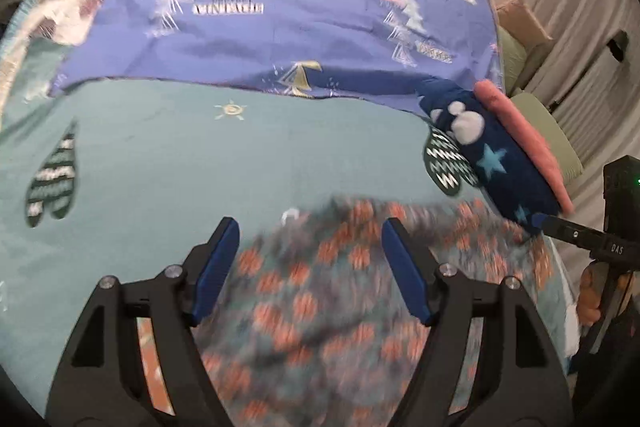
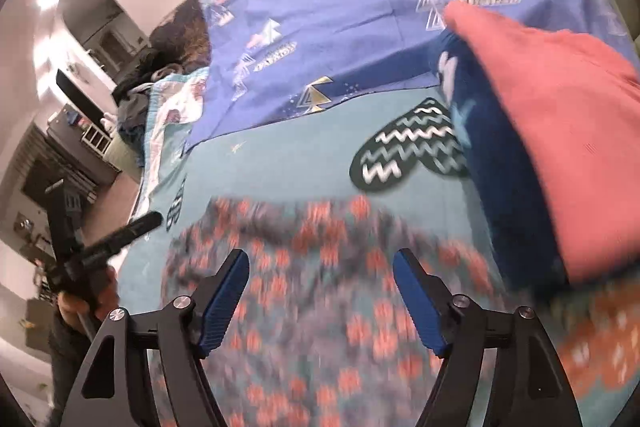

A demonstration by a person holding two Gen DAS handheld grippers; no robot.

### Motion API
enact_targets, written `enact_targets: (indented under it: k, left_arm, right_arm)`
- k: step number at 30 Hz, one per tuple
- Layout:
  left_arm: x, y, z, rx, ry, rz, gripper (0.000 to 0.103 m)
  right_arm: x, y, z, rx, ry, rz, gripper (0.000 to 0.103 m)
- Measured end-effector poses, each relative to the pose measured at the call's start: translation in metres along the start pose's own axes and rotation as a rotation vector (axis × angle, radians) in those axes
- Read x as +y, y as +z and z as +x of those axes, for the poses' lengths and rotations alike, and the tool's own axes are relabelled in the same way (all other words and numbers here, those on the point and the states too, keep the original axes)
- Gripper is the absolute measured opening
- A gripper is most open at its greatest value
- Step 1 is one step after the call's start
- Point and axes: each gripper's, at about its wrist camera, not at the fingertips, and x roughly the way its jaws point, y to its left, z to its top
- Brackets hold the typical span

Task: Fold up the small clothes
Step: 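Grasp the folded shirt with both tools and fold it over again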

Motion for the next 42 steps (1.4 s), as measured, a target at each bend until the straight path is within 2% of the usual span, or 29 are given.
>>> enact_targets:
  k: [4,7,9,11,13,17,19,22,27,28,29,30,31,32,34,36,38,39,40,42]
  left_arm:
    - [0.007,0.023,0.058,0.166,-0.044,-0.055,0.074]
    - [0.009,0.021,0.091,0.306,-0.088,-0.047,0.074]
    - [0.003,0.021,0.092,0.303,-0.115,0.000,0.074]
    - [-0.003,0.016,0.085,0.317,-0.237,0.021,0.071]
    - [-0.017,0.006,0.071,0.328,-0.392,0.061,0.071]
    - [-0.046,-0.017,0.023,0.230,-0.572,0.254,0.071]
    - [-0.052,-0.020,0.006,0.184,-0.614,0.299,0.071]
    - [-0.053,-0.016,0.001,0.162,-0.574,0.296,0.071]
    - [-0.039,-0.008,0.028,0.207,-0.431,0.240,0.071]
    - [-0.037,-0.011,0.031,0.210,-0.413,0.243,0.071]
    - [-0.039,-0.014,0.034,0.198,-0.382,0.260,0.061]
    - [-0.041,-0.016,0.035,0.178,-0.352,0.287,0.050]
    - [-0.044,-0.017,0.036,0.160,-0.322,0.318,0.026]
    - [-0.049,-0.018,0.036,0.128,-0.283,0.349,0.015]
    - [-0.053,-0.015,0.033,0.056,-0.234,0.380,0.013]
    - [-0.055,-0.004,0.028,-0.034,-0.188,0.393,0.012]
    - [-0.056,0.004,0.029,-0.124,-0.135,0.406,0.011]
    - [-0.056,0.009,0.034,-0.165,-0.076,0.414,0.011]
    - [-0.054,0.016,0.047,-0.166,-0.006,0.405,0.011]
    - [-0.043,0.022,0.076,-0.075,0.088,0.365,0.011]
  right_arm:
    - [-0.029,0.036,0.053,0.139,-0.033,0.133,0.077]
    - [-0.037,0.041,0.079,0.249,0.047,0.193,0.077]
    - [-0.031,0.038,0.091,0.323,0.104,0.165,0.077]
    - [-0.018,0.030,0.099,0.392,0.168,0.105,0.077]
    - [-0.004,0.022,0.094,0.391,0.217,0.040,0.077]
    - [0.018,0.012,0.061,0.256,0.354,-0.067,0.075]
    - [0.021,0.012,0.047,0.186,0.407,-0.080,0.071]
    - [0.022,0.015,0.043,0.155,0.332,-0.105,0.059]
    - [0.010,0.013,0.060,0.205,0.264,-0.077,0.054]
    - [0.010,0.010,0.064,0.206,0.249,-0.083,0.043]
    - [0.011,0.008,0.067,0.205,0.232,-0.097,0.019]
    - [0.013,0.007,0.068,0.191,0.202,-0.122,0.009]
    - [0.015,0.007,0.066,0.168,0.180,-0.137,0.009]
    - [0.015,0.008,0.063,0.135,0.157,-0.153,0.009]
    - [0.019,0.014,0.053,0.058,0.108,-0.176,0.009]
    - [0.023,0.023,0.043,-0.049,-0.007,-0.209,0.009]
    - [0.024,0.028,0.051,-0.072,-0.085,-0.229,0.009]
    - [0.024,0.030,0.063,-0.054,-0.120,-0.233,0.009]
    - [0.022,0.031,0.079,-0.024,-0.172,-0.236,0.010]
    - [0.017,0.029,0.108,0.033,-0.283,-0.245,0.013]
